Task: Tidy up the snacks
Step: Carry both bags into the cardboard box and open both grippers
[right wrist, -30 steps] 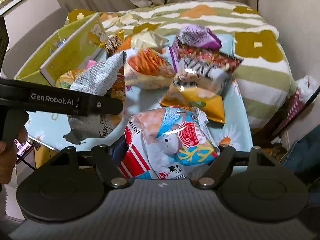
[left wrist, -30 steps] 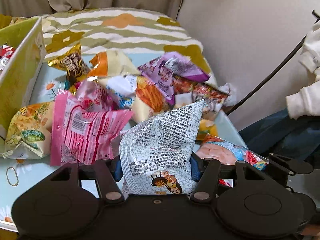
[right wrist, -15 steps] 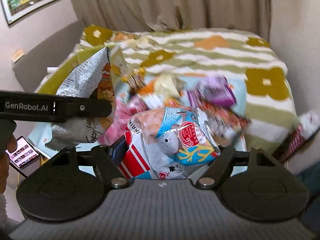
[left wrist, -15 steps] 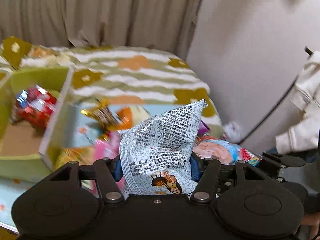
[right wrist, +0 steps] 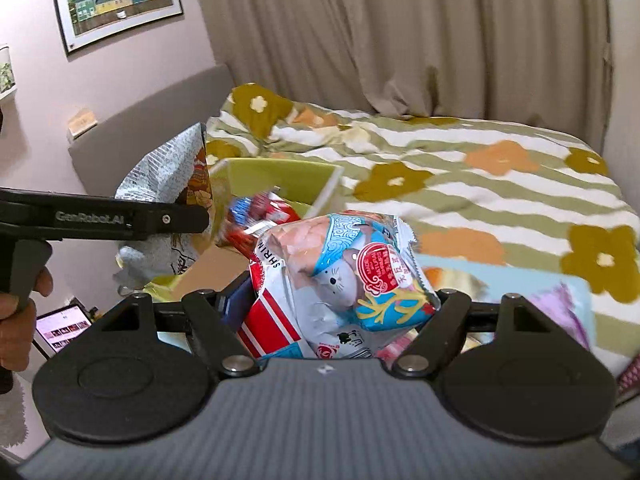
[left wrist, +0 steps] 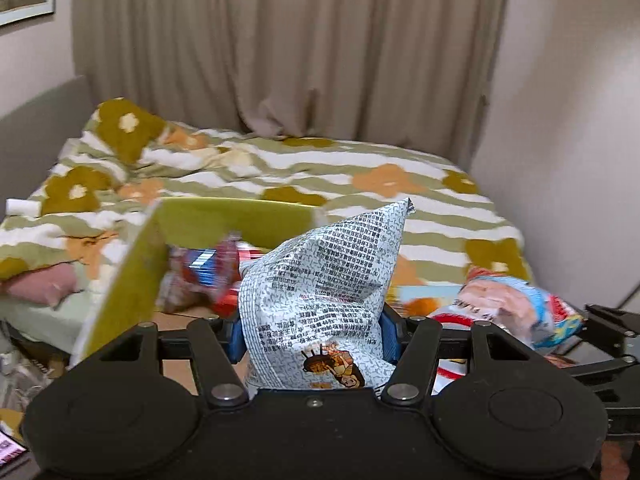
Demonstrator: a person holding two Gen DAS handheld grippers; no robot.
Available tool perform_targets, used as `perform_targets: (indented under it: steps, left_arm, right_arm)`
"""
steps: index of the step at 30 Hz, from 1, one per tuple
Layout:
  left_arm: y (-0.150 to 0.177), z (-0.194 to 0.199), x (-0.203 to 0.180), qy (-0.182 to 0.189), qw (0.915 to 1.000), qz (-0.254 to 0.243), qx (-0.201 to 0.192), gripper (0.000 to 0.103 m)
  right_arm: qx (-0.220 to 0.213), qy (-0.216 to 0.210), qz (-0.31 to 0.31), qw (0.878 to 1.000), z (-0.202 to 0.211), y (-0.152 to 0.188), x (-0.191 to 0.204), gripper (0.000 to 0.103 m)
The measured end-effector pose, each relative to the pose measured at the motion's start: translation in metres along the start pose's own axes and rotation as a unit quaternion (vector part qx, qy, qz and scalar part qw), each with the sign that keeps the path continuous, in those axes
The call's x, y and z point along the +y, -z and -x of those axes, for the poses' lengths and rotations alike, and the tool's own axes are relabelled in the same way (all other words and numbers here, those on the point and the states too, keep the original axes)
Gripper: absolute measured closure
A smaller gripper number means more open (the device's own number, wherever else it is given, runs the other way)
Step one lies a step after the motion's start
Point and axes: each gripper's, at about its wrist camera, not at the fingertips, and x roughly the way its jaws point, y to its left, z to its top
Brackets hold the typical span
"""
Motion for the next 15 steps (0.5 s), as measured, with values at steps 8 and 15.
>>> perform_targets:
  steps: [8, 15]
  left_arm:
    - [-0.003, -0.052, 0.079, -0.03, 0.9983, -0.005, 0.049, 0.038]
    - [0.0, -0.089, 0.115, -0.011, 0.9956, -0.038, 0.085, 0.038]
  right_arm:
    - [0.023, -0.003, 0.007, 1.0, -0.087, -0.028, 0.062, 0.012]
    - [0.049, 0.035, -0.003, 0.998, -0.138, -0.033, 0.101, 0.012]
